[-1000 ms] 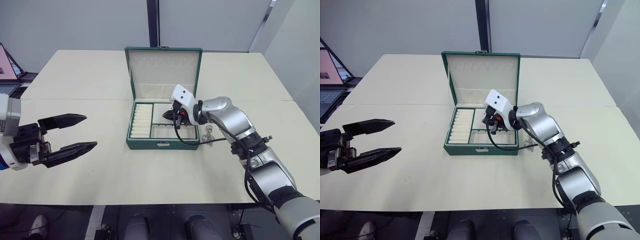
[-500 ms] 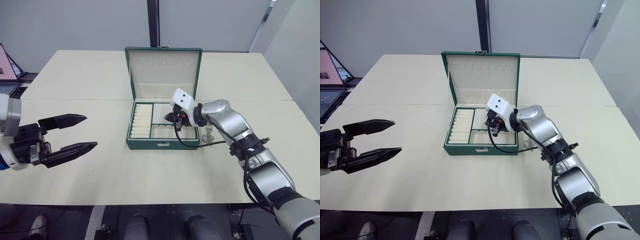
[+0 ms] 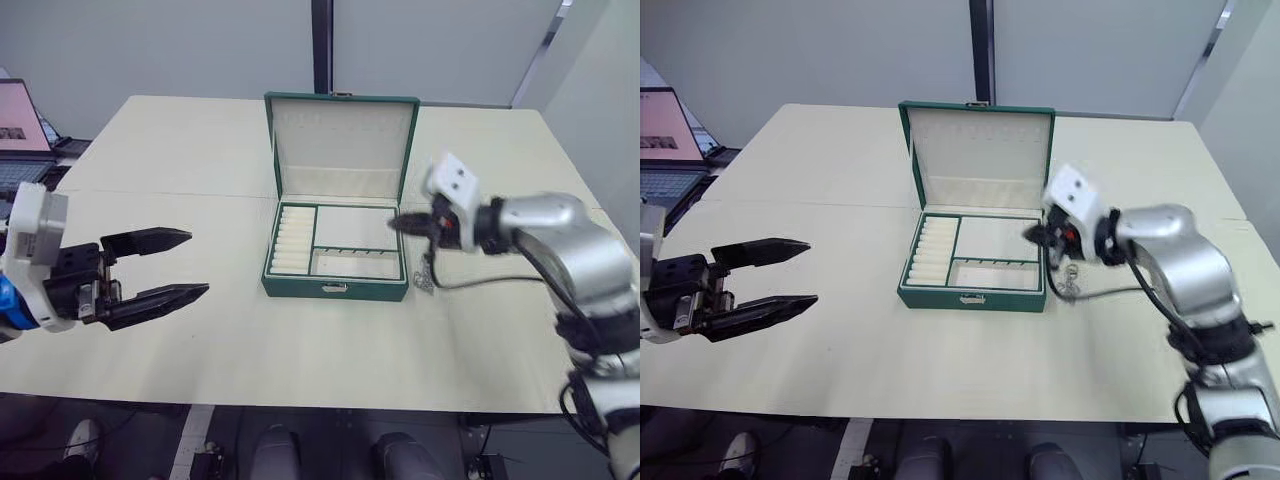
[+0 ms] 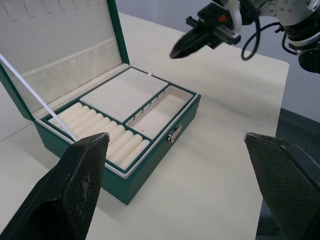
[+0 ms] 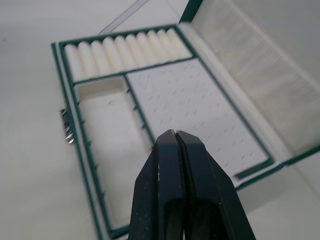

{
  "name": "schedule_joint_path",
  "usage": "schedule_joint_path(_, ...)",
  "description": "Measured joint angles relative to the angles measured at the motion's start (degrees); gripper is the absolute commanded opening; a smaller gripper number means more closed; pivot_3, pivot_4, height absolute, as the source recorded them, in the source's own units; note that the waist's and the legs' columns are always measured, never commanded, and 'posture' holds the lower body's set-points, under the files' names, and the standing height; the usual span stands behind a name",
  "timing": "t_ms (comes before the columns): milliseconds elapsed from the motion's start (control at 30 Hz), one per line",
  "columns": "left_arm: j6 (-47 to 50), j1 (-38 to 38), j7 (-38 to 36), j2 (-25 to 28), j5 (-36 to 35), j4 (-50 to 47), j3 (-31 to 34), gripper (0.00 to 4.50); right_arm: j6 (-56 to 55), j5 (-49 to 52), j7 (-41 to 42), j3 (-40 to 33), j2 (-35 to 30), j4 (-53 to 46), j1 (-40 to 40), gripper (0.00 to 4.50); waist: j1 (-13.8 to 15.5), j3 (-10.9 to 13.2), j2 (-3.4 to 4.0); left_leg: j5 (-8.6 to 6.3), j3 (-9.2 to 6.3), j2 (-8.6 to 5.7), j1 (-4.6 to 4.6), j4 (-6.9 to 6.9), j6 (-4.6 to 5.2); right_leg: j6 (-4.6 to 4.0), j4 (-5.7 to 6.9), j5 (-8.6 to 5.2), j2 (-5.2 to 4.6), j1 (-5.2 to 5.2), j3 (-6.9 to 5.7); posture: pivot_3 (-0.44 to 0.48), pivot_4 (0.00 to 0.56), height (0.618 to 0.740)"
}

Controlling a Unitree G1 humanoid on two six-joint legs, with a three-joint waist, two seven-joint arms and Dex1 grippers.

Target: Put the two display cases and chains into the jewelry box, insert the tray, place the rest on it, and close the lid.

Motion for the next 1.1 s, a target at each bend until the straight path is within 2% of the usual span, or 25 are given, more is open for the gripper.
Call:
schedule_joint_path(100, -0.65, -1.18, -0.40, -0.33, 0.13, 0.89, -2.25, 4.50, 5.84, 3.44, -1.68, -5.62, -2.07, -9.41, 8.90, 0.05, -0.14, 0.00, 0.00, 0.00, 0.04, -0.01, 0.00, 0.00, 0.00, 0.00, 0.01, 0.00, 0.01, 0.01, 0.06, 0.000, 0.150, 0.740)
schedule_joint_path(233, -1.74, -2.84, -1.19, -0.99, 0.39, 2.30, -5.15, 4.50, 12.00, 6.46, -5.63, -11.50, -2.34, -16.80, 17.65, 0.05, -0.27, 0.00, -0.02, 0.00, 0.08, -0.01, 0.00, 0.01, 0.00, 0.00, 0.00, 0.00, 0.02, 0.00, 0.12, 0.000, 0.150, 0.740)
schedule_joint_path(267, -2.16, -3.15, -1.46, -0.98, 0.56, 2.61, -5.75, 4.50, 12.86, 7.14, -6.50, -12.56, -1.99, -18.13, 18.77, 0.40, -0.33, 0.00, -0.02, 0.00, 0.07, -0.02, 0.01, 0.01, 0.00, 0.00, 0.01, 0.00, 0.02, 0.00, 0.12, 0.000, 0.150, 0.740)
schedule_joint_path(333, -2.88, -3.42, -2.65, -0.93, 1.24, 3.32, -6.60, 4.50, 14.18, 8.21, -8.50, -14.28, -1.11, -21.12, 21.64, 0.75, -0.30, -0.01, -0.03, 0.00, 0.03, -0.02, 0.01, 0.00, 0.00, 0.00, -0.01, 0.00, 0.03, 0.00, 0.08, 0.000, 0.150, 0.740)
schedule_joint_path(600, -6.07, -6.10, -8.16, 0.54, 3.89, 6.24, -10.74, 4.50, 17.36, 11.37, -16.07, -17.21, 2.91, -29.48, 31.52, 2.88, 0.00, -0.02, -0.06, 0.00, 0.03, -0.04, 0.00, 0.00, 0.00, 0.01, -0.02, -0.01, 0.02, -0.01, 0.06, 0.000, 0.150, 0.740)
schedule_joint_path(767, -7.66, -8.79, -8.63, 0.15, 5.17, 6.62, -13.26, 4.50, 17.10, 13.71, -19.35, -17.50, 3.56, -30.88, 34.52, 4.47, -0.04, -0.03, -0.09, 0.00, 0.03, -0.03, 0.00, 0.02, 0.00, 0.01, 0.00, 0.00, 0.03, 0.01, 0.07, 0.000, 0.150, 0.740)
schedule_joint_path(867, -7.77, -9.34, -8.30, 0.00, 5.33, 6.51, -13.47, 4.50, 16.80, 14.10, -21.67, -17.53, 3.61, -30.93, 35.54, 4.49, -0.08, -0.03, -0.09, 0.00, 0.02, -0.03, -0.01, 0.01, 0.00, 0.01, 0.00, -0.01, 0.04, 0.01, 0.07, 0.000, 0.150, 0.740)
schedule_joint_path(967, -4.53, -10.02, -4.95, 0.72, 4.19, 4.48, -13.40, 4.50, 16.64, 13.82, -25.21, -17.74, 5.72, -30.94, 36.80, 4.49, -0.01, -0.04, -0.17, 0.00, -0.02, -0.03, -0.04, 0.02, 0.00, 0.01, 0.00, -0.01, 0.04, 0.01, 0.07, 0.000, 0.150, 0.740)
schedule_joint_path(1100, -0.34, -14.93, -1.09, 3.66, 1.63, -0.45, -13.41, 4.50, 15.88, 12.30, -30.31, -15.33, 8.90, -30.43, 36.34, 4.49, -0.01, -0.10, -0.34, 0.00, -0.04, -0.05, -0.02, 0.03, 0.00, 0.02, 0.00, -0.01, 0.04, 0.01, 0.05, 0.000, 0.150, 0.740)
